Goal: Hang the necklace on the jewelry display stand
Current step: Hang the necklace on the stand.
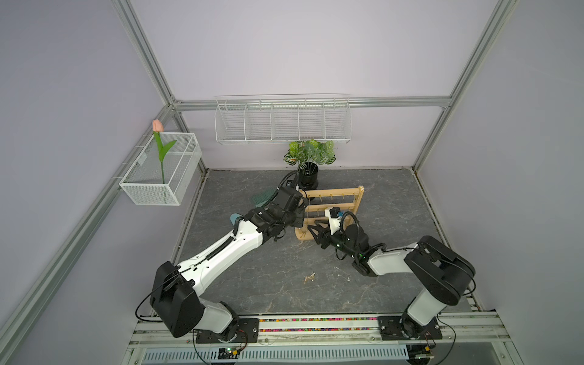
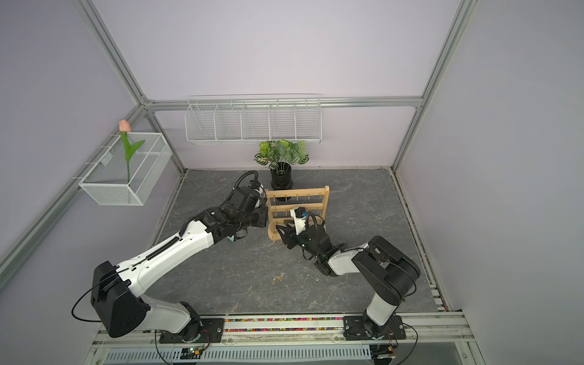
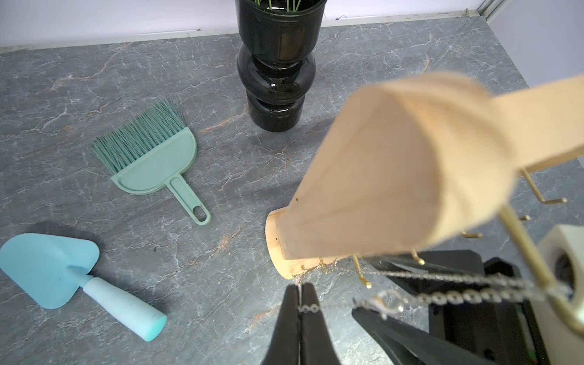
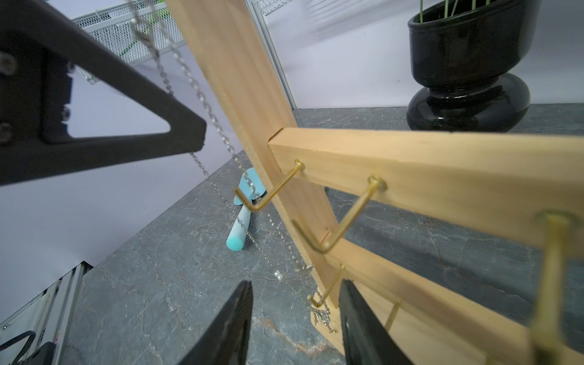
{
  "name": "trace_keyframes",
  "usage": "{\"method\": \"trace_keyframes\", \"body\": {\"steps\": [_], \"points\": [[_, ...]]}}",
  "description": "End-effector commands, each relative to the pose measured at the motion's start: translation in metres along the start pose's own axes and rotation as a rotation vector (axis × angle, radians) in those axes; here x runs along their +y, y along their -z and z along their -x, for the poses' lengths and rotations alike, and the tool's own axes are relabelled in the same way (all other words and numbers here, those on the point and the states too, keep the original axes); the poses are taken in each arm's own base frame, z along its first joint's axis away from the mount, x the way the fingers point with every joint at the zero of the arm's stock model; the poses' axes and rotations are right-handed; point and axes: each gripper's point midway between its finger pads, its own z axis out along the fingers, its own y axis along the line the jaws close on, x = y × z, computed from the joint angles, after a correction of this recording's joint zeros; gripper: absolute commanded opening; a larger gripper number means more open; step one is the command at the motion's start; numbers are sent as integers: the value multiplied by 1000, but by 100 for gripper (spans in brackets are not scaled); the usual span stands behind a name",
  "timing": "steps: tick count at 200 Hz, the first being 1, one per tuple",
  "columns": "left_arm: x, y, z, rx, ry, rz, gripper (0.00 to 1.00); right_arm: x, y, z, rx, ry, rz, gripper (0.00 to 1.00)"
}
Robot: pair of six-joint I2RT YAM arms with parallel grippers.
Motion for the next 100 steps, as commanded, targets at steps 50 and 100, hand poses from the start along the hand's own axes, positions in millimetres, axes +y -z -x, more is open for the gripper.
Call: {"method": "trace_keyframes", "body": {"steps": [50,100], "points": [[-5,4,9,-33,27,-36,0,-9,-1,-18,-80,5,-79,47],[-5,4,9,-36,26,-40,0,-14,-11,-14,-122,16,-107,47]]}}
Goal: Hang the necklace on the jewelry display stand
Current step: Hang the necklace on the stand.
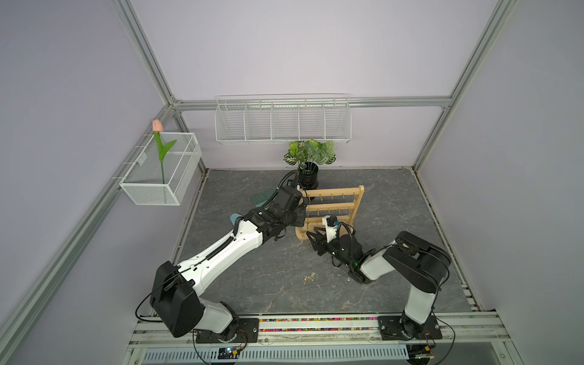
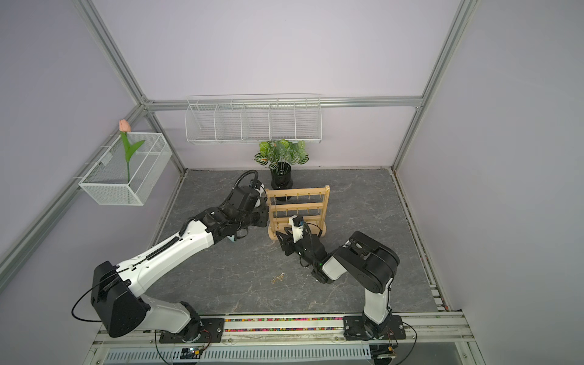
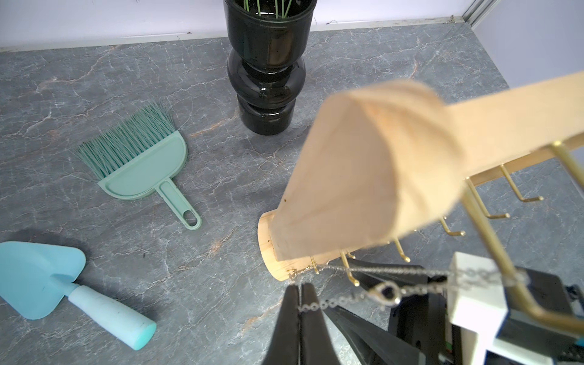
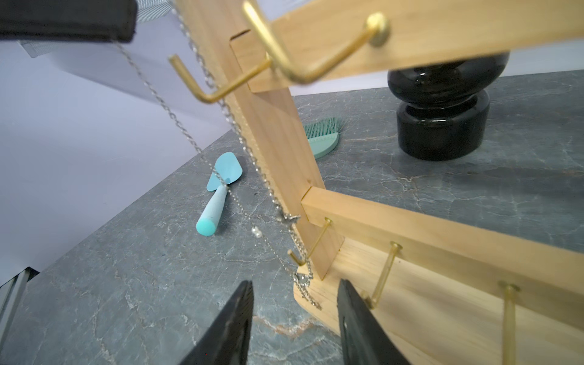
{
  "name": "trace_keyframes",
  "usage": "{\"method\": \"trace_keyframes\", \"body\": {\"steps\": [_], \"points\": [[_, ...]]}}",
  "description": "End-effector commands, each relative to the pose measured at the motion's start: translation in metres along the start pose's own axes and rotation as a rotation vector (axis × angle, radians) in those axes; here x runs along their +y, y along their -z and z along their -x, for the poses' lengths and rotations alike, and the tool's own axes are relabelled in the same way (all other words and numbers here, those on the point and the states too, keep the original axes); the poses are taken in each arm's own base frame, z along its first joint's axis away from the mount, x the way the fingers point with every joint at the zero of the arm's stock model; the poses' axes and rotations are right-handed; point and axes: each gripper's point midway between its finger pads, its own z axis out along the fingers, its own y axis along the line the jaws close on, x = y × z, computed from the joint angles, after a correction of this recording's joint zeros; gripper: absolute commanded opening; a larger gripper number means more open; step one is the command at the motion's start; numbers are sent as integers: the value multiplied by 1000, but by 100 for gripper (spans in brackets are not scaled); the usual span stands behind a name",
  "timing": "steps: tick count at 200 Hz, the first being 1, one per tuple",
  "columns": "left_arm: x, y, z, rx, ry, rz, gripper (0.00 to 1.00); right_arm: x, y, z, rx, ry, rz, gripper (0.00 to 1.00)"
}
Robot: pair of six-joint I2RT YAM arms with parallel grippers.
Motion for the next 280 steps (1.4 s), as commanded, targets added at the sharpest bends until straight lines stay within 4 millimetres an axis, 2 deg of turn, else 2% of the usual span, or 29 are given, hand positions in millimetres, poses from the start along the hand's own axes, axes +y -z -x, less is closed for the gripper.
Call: {"method": "trace_keyframes", "body": {"steps": [1,125,167,197,232,280], "points": [[1,4,5,-24,21,-10,0,2,-4,24,-102,4,-11,47],[2,6,4,-29,19,-9,0,5,-28,28,-116,18,-24,34],[2,6,4,-28,17,-10,0,8,-31,29,-121,18,-10,18],[2,6,4,-30,17,-7,0,14,-27,32,-124,18,17,10],[4,8,6,-37,20,0,0,28,-21,39,-130,19,72,8],[4,9,7,-36,19,5,0,36,-19,44,-136,14,104,8]]}}
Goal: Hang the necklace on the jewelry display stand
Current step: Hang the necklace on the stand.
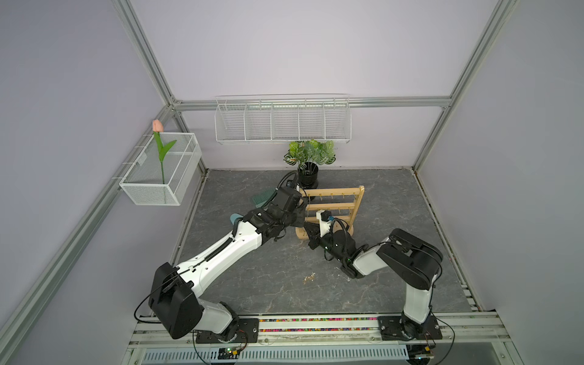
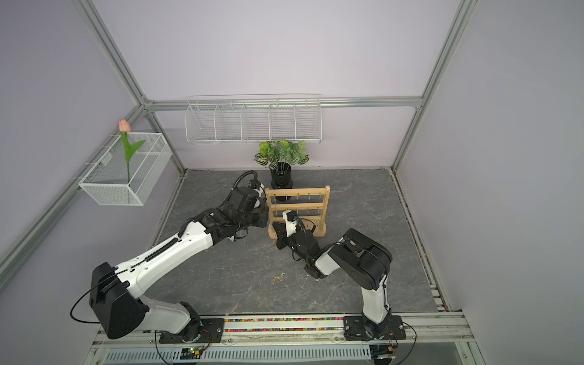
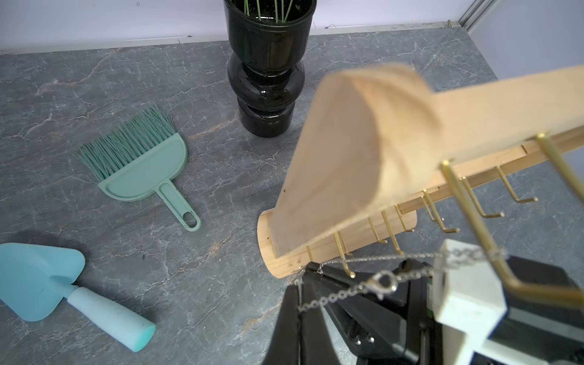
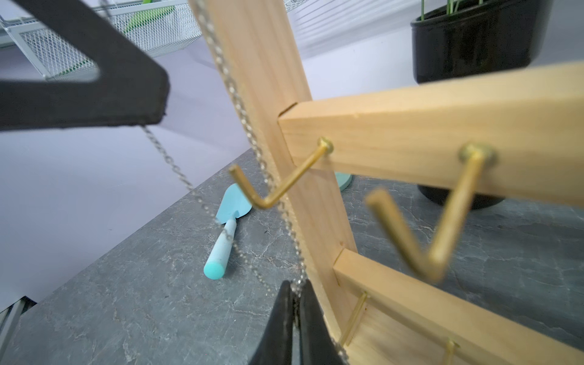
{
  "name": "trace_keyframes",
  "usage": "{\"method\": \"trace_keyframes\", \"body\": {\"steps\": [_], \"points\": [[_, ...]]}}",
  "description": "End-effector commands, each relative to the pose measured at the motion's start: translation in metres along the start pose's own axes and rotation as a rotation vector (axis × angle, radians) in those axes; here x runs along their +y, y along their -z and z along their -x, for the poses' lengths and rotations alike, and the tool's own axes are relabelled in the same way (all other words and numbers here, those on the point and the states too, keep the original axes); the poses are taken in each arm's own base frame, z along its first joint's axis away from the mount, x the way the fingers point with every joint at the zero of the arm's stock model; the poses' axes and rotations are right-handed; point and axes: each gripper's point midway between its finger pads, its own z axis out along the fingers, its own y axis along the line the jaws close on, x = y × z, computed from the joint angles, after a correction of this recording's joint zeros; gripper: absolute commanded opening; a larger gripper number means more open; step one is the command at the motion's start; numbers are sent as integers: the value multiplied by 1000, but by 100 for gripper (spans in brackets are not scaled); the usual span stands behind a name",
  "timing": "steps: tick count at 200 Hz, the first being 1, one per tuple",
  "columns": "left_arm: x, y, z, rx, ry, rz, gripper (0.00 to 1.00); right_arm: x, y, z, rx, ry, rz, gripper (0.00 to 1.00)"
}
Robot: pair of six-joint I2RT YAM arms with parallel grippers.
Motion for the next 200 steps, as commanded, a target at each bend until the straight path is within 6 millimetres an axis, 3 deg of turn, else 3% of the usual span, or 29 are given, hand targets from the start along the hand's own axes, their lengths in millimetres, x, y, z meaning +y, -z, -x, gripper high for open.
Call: {"method": "trace_keyframes", "body": {"steps": [1,70,117,200], "points": [[4,7,6,-26,18,8,0,16,5,19,-54,-3,58,8],[9,9,7,-31,26,35,0,35,1,32,-61,-15,126,8],[12,10,7,-33,30,49,0,48,1,28,-48,-23,170,7],[14,9,4,-23,38,58,0,53,12,36,-69,-19,176,8]]}}
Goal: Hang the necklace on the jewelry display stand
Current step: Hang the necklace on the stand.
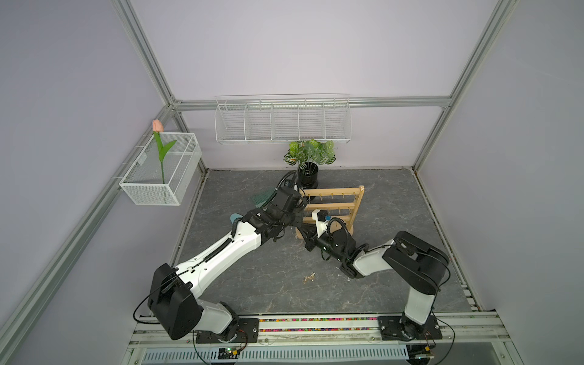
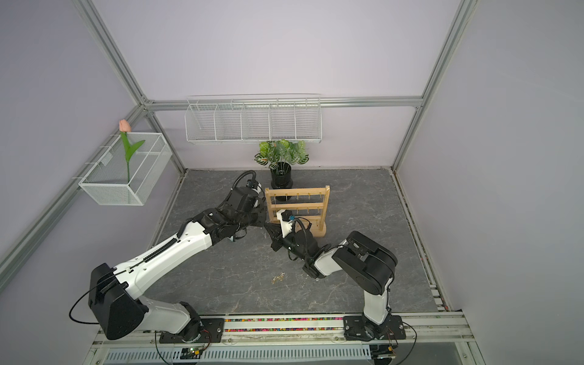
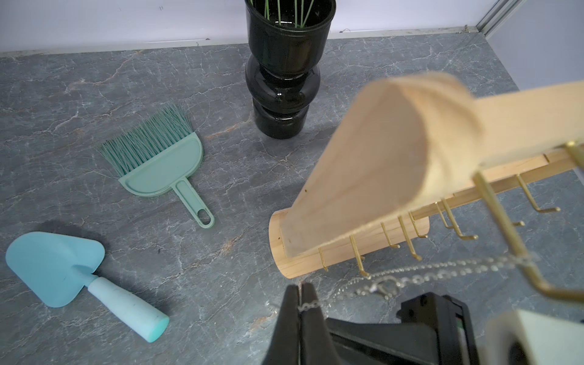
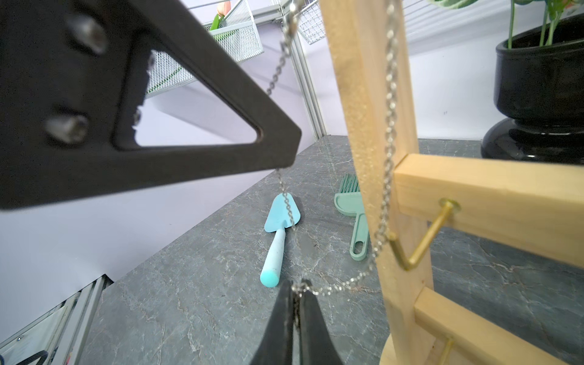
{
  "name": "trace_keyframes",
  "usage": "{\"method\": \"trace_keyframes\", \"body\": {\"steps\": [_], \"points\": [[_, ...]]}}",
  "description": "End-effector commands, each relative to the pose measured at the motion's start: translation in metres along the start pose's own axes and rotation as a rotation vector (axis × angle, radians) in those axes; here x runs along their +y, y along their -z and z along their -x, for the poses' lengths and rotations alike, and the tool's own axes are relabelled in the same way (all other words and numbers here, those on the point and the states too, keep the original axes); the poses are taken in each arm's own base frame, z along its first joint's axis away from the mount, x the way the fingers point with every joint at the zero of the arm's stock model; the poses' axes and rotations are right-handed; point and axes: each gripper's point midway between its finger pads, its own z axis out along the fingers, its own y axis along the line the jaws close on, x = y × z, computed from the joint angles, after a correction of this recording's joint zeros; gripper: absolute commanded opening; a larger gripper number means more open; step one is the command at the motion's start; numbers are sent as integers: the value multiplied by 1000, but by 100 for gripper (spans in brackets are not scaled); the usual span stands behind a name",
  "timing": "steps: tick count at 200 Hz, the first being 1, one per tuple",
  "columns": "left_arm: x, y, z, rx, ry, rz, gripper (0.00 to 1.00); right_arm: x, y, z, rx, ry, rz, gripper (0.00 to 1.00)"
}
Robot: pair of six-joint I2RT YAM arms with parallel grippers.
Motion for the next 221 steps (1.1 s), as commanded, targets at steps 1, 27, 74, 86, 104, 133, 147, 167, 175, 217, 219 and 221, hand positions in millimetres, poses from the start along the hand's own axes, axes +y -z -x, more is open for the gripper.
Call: {"method": "trace_keyframes", "body": {"steps": [1,27,74,86,104,133,147,167,175,217,219,221], "points": [[5,6,3,-13,25,12,0,10,9,17,-51,-3,17,8],[3,5,3,-10,25,3,0,6,20,15,-50,1,-11,7],[-2,3,3,-7,20,-25,0,-6,29,10,-50,16,-71,8],[-4,2,2,-3,22,-33,0,-12,31,8,-50,19,-96,8],[-6,1,-1,4,31,-45,0,-19,33,7,-49,27,-123,8],[-8,-3,-7,17,41,-61,0,-31,36,9,-60,32,-164,8],[-9,-4,-8,21,42,-61,0,-35,36,8,-61,32,-176,8],[-11,-7,-8,25,42,-65,0,-39,35,8,-65,30,-189,8],[-12,-8,-9,28,41,-66,0,-42,35,8,-68,31,-199,8],[-12,-13,-11,30,43,-60,0,-55,32,5,-73,22,-224,9],[-13,-13,-11,30,43,-60,0,-56,31,5,-72,21,-224,9],[-13,-13,-10,29,43,-61,0,-56,31,4,-71,21,-224,9]]}}
